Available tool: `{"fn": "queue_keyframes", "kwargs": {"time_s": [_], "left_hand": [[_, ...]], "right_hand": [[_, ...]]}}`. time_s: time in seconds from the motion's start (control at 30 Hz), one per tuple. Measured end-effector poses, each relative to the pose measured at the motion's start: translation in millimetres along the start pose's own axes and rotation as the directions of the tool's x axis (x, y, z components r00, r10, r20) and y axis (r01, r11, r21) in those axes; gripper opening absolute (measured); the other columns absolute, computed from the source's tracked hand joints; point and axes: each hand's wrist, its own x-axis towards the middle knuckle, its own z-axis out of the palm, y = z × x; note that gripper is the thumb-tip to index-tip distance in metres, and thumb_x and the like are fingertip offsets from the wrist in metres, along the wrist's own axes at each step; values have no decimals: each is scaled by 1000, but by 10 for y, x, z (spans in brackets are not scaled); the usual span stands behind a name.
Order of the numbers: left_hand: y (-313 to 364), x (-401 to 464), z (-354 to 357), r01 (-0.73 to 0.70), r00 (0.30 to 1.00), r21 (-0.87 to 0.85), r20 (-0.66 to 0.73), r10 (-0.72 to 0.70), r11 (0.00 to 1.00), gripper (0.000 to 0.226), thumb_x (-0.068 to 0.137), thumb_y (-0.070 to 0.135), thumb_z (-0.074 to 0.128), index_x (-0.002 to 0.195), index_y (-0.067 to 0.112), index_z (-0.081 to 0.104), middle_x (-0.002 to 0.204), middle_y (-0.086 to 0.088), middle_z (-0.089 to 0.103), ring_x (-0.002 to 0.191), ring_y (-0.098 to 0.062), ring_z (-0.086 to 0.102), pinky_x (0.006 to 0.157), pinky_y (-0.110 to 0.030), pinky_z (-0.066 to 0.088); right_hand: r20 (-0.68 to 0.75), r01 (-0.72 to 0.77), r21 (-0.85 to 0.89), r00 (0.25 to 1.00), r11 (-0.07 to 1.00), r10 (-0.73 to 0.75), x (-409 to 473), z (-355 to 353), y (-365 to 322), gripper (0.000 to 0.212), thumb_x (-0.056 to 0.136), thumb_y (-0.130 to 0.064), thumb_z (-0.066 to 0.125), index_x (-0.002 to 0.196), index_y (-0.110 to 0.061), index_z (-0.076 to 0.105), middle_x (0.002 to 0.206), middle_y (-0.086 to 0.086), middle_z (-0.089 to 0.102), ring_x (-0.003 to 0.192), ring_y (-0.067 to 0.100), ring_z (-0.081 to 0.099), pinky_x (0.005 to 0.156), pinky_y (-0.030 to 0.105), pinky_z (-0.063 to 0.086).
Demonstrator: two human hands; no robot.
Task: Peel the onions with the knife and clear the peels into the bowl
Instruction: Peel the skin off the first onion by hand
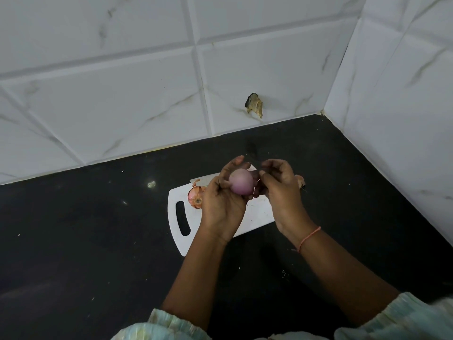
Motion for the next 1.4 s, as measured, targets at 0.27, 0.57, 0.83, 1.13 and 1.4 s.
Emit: {"fn": "queue_keyframes", "kwargs": {"time_s": [0.27,0.57,0.83,1.13,1.4], "left_hand": [[59,1,14,150,985,-66,-79,-155,986,58,102,40,47,138,-6,43,122,-35,62,107,-37,69,85,-37,60],[15,-11,0,216,976,54,-29,-215,975,73,88,56,52,137,2,52,130,-25,62,108,-29,68,81,-31,61],[-5,-2,-31,181,983,226,-24,-181,957,50,93,54,49,105,8,64,75,-7,62,61,-11,53,57,-21,51],[-17,22,-147,203,978,215,-83,-190,955,47,101,43,47,123,3,59,97,-15,70,68,-15,63,60,-22,54],[-17,78,-191,172,980,286,-151,-133,943,45,96,46,54,114,7,67,104,-12,71,70,-12,63,62,-21,51]], "right_hand": [[148,144,-147,981,979,-122,-27,-173,-115,16,96,-12,58,102,-22,69,103,-1,67,93,10,65,72,24,54],[321,446,-216,873,868,-368,-44,-131,-24,27,84,-21,75,107,-22,62,105,-5,63,100,14,64,84,26,54],[278,438,-223,885,871,-374,-46,-94,-61,10,97,-18,60,89,-11,60,80,-4,61,72,6,60,65,22,52],[-113,193,-206,969,959,-219,106,-245,-34,14,87,-7,69,88,-13,57,82,8,62,66,16,60,62,29,53],[482,535,-423,817,732,-318,89,-172,20,34,79,-20,81,110,-18,70,106,-8,63,95,12,63,73,19,52]]}}
